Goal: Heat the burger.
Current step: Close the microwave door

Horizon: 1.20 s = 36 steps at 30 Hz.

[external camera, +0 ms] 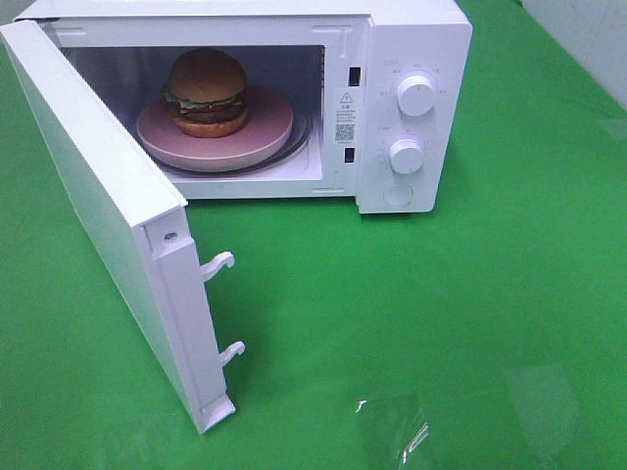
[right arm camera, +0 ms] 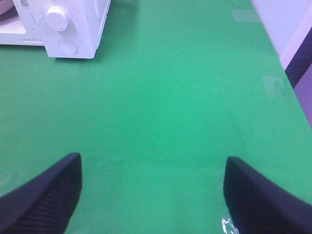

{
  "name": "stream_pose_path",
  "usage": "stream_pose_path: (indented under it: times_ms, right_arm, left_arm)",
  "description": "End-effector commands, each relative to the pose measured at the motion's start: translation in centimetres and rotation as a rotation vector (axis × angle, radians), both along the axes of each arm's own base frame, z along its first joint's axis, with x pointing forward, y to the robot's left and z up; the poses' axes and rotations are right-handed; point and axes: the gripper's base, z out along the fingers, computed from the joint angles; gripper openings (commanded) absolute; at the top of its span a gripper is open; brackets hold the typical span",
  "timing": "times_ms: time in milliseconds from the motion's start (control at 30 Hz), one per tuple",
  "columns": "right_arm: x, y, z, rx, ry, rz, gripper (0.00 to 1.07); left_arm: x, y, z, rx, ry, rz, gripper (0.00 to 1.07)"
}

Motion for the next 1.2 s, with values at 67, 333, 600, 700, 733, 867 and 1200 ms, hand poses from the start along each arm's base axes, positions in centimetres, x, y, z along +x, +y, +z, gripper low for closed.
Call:
stream_pose_path:
  times_ms: [67, 333, 600, 700, 733, 867, 1200]
  right_arm:
    - [-0.8, 0.0, 0.1, -0.006, -0.067, -0.005, 0.76]
    - [-1.5, 0.0, 0.1, -0.005, -0.113, -0.006, 0.76]
    - [-1.5, 0.0, 0.1, -0.004, -0.113, -0.009, 0.76]
    - [-1.5, 0.0, 0.1, -0.003, -0.113, -0.009, 0.76]
    - [-1.5, 0.0, 0.1, -0.003, -0.113, -0.009, 0.76]
    - [-1.5, 0.0, 0.1, -0.003, -0.113, -0.009, 0.76]
    - [-1.5, 0.0, 0.1, -0.003, -0.113, -0.009, 0.76]
  left_arm:
    - [-0.2, 0.0, 0.0, -0.008, -0.026, -0.001, 0.98]
    - [-0.2, 0.0, 0.0, -0.007, -0.024, -0.001, 0.98]
    - [-0.2, 0.0, 0.0, -0.007, -0.024, -0.001, 0.98]
    - [-0.2, 0.0, 0.0, -0.007, -0.024, -0.001, 0.98]
    - [-0.2, 0.0, 0.0, -0.007, -0.024, -0.001, 0.98]
    - [-0.2, 0.0, 0.0, -0.007, -0.024, -0.001, 0.98]
    - [-0.2, 0.0, 0.0, -0.007, -0.024, -0.001, 0.98]
